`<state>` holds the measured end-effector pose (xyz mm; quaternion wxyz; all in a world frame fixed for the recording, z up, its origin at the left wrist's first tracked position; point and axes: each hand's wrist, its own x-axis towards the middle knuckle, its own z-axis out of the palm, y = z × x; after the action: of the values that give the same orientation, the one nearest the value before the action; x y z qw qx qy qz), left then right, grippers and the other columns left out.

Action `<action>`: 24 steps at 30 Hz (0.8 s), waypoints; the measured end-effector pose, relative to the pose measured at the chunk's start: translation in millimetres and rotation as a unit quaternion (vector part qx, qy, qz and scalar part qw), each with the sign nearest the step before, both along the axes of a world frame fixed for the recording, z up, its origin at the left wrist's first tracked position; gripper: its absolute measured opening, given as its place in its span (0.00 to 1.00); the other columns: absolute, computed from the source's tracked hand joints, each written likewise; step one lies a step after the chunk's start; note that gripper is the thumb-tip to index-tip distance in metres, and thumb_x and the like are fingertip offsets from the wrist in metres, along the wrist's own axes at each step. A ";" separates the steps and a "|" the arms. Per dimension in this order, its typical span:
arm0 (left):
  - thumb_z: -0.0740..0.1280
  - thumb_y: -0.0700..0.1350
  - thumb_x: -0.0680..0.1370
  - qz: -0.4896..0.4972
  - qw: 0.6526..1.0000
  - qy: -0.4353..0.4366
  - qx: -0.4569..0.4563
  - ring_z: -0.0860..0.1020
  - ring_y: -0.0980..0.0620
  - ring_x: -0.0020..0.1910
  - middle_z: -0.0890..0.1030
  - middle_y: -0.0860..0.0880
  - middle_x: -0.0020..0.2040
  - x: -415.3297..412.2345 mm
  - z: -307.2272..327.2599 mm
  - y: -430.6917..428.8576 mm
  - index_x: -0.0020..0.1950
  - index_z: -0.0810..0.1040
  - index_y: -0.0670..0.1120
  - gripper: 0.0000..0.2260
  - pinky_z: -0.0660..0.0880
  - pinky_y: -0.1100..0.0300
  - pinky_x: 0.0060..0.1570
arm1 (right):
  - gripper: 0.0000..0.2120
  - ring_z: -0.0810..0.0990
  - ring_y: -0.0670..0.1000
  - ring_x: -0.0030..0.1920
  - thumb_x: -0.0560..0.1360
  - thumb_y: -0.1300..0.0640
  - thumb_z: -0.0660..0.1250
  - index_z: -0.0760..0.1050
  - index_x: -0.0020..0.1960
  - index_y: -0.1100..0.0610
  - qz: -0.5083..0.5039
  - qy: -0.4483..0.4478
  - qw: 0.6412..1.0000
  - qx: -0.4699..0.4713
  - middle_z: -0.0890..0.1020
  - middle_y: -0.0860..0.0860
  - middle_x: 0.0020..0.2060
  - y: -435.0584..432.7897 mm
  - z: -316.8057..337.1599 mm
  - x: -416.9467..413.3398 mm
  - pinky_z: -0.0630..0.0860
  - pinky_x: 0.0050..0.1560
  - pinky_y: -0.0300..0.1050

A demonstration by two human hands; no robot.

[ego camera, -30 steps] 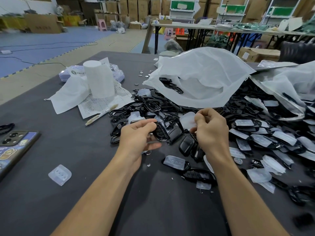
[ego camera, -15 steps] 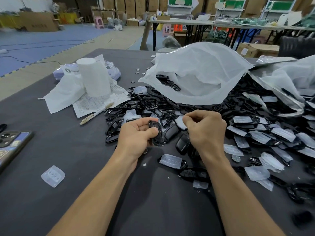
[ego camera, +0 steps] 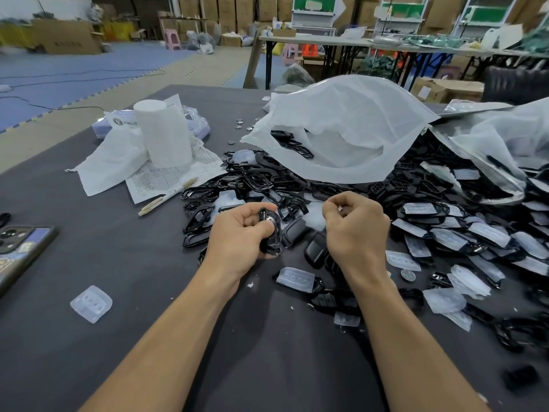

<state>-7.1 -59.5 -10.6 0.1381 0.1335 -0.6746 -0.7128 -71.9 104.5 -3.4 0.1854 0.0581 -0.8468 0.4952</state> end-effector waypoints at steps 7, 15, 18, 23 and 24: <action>0.71 0.34 0.77 0.025 0.999 -0.009 -0.038 0.71 0.43 0.41 0.72 0.43 0.40 0.1 -0.7 0.2 0.49 0.87 0.55 0.15 0.76 0.25 0.49 | 0.07 0.78 0.43 0.29 0.74 0.52 0.72 0.82 0.37 0.47 0.052 -0.021 0.996 0.066 0.80 0.39 0.25 -1.8 -3.0 2.8 0.73 0.35 0.40; 0.71 0.34 0.75 0.037 0.996 0.008 -0.081 0.66 0.48 0.34 0.66 0.48 0.31 -2.0 -3.7 -0.3 0.48 0.87 0.55 0.15 0.77 0.50 0.37 | 0.08 0.77 0.41 0.30 0.76 0.51 0.71 0.82 0.38 0.47 0.048 -0.071 0.996 0.025 0.81 0.40 0.28 -1.1 1.5 6.6 0.72 0.36 0.42; 0.71 0.36 0.74 0.030 0.992 0.010 -0.122 0.61 0.53 0.29 0.63 0.53 0.28 -0.7 -4.9 -0.1 0.47 0.87 0.59 0.16 0.64 0.64 0.30 | 0.08 0.76 0.37 0.35 0.76 0.52 0.73 0.82 0.38 0.46 0.055 -0.063 0.996 -0.027 0.81 0.38 0.35 1.8 9.6 11.3 0.71 0.40 0.36; 0.72 0.37 0.74 0.003 0.994 0.004 -0.105 0.67 0.51 0.35 0.77 0.46 0.34 0.0 -6.4 2.6 0.48 0.86 0.64 0.20 0.67 0.57 0.39 | 0.08 0.76 0.48 0.25 0.77 0.56 0.74 0.83 0.39 0.48 0.175 -0.076 0.980 -0.055 0.84 0.47 0.30 -6.1 18.7 27.3 0.71 0.29 0.39; 0.72 0.36 0.74 -0.006 0.996 0.005 -0.091 0.69 0.50 0.37 0.79 0.44 0.37 0.6 -6.4 2.4 0.49 0.86 0.64 0.20 0.68 0.55 0.41 | 0.09 0.75 0.46 0.23 0.76 0.57 0.74 0.83 0.38 0.48 0.188 -0.077 0.978 -0.056 0.83 0.47 0.28 -9.1 18.7 29.8 0.70 0.28 0.38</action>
<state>-6.5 -57.1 -17.0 0.1490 0.1124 -0.7370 -0.6496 -42.1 95.4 15.3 0.0268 0.1675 -0.8036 0.5706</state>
